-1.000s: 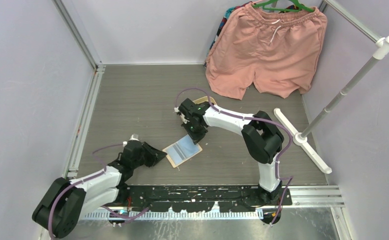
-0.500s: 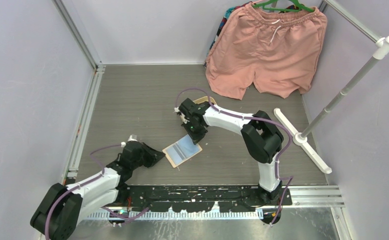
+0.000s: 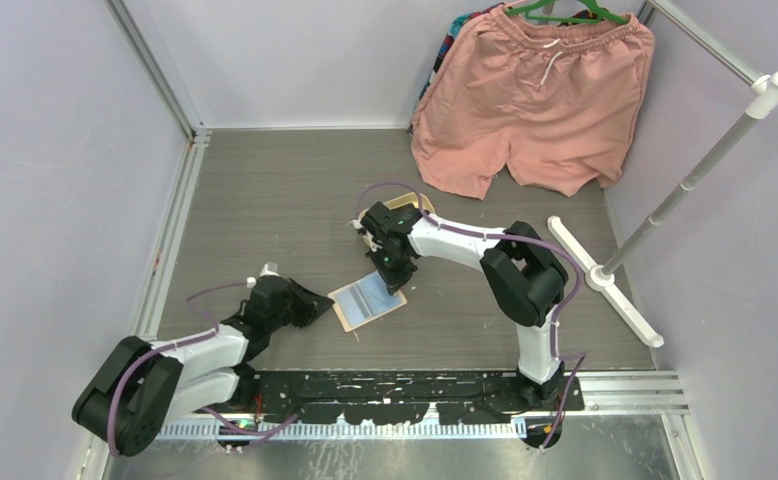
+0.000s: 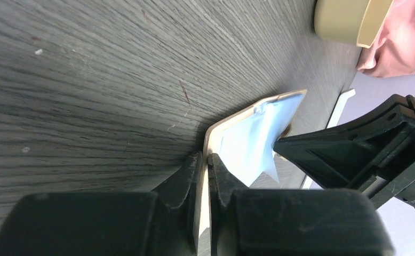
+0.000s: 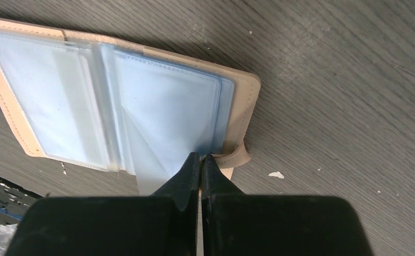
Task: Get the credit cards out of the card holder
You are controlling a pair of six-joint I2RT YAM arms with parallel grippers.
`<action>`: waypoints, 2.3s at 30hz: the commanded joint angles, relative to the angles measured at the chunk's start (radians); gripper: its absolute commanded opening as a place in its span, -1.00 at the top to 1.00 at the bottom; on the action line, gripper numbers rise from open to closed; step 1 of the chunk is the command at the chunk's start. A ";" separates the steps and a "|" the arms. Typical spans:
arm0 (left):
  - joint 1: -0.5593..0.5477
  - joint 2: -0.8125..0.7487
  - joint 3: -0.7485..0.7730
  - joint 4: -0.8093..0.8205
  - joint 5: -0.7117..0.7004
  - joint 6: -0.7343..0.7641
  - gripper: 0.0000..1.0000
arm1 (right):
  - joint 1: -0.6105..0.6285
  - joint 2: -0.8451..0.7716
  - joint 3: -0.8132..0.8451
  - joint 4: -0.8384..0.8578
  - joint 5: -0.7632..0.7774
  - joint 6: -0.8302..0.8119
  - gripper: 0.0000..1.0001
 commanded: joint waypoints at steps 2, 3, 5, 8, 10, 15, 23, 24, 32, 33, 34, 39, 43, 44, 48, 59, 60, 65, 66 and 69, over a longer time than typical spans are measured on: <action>-0.006 -0.005 0.006 -0.015 -0.022 0.032 0.90 | 0.001 -0.026 -0.036 0.061 -0.061 0.039 0.97; -0.006 -0.005 0.008 -0.014 -0.024 0.033 0.91 | 0.001 -0.026 -0.039 0.064 -0.067 0.041 0.98; -0.005 -0.003 0.010 -0.006 -0.027 0.032 0.92 | 0.001 -0.025 -0.044 0.071 -0.073 0.043 0.98; -0.006 0.014 0.015 0.015 -0.029 0.040 0.99 | 0.001 -0.024 -0.047 0.078 -0.080 0.048 0.98; -0.006 0.029 0.030 0.020 -0.026 0.056 0.99 | 0.001 -0.025 -0.045 0.079 -0.081 0.053 0.90; -0.004 0.072 0.103 -0.023 -0.027 0.122 1.00 | 0.001 -0.084 -0.025 0.067 -0.007 0.069 0.03; -0.004 0.141 0.143 -0.005 -0.021 0.148 1.00 | 0.125 -0.156 0.108 0.010 0.257 0.095 -0.42; -0.005 0.145 0.144 -0.002 -0.021 0.148 0.99 | 0.148 -0.145 0.117 0.009 0.282 0.100 -0.45; -0.004 0.157 0.155 0.002 -0.025 0.151 1.00 | 0.254 -0.012 0.147 0.053 0.370 0.149 -0.54; -0.004 0.158 0.156 0.001 -0.025 0.151 1.00 | 0.256 -0.007 0.147 0.060 0.373 0.155 -0.54; -0.004 0.158 0.157 0.001 -0.026 0.152 1.00 | 0.256 -0.003 0.147 0.064 0.381 0.161 -0.54; -0.004 0.169 0.158 0.009 -0.025 0.151 1.00 | 0.259 0.017 0.142 0.074 0.385 0.162 -0.58; -0.004 0.175 0.159 0.011 -0.024 0.149 1.00 | 0.261 0.032 0.134 0.084 0.378 0.164 -0.58; -0.004 0.174 0.159 0.011 -0.024 0.149 1.00 | 0.262 0.035 0.130 0.088 0.377 0.165 -0.58; -0.004 0.176 0.159 0.011 -0.022 0.151 1.00 | 0.268 0.043 0.122 0.103 0.363 0.167 -0.59; -0.004 0.186 0.164 0.011 -0.020 0.154 1.00 | 0.272 0.078 0.100 0.106 0.370 0.162 -0.60; -0.004 0.188 0.164 0.011 -0.020 0.153 1.00 | 0.274 0.078 0.097 0.105 0.374 0.159 -0.60; -0.004 0.196 0.167 0.014 -0.018 0.154 1.00 | 0.264 0.071 0.056 0.107 0.394 0.160 -0.62; -0.004 0.197 0.167 0.014 -0.017 0.154 1.00 | 0.259 0.065 0.044 0.113 0.392 0.163 -0.62; -0.004 0.194 0.166 0.011 -0.018 0.155 1.00 | 0.242 0.041 0.009 0.130 0.381 0.169 -0.62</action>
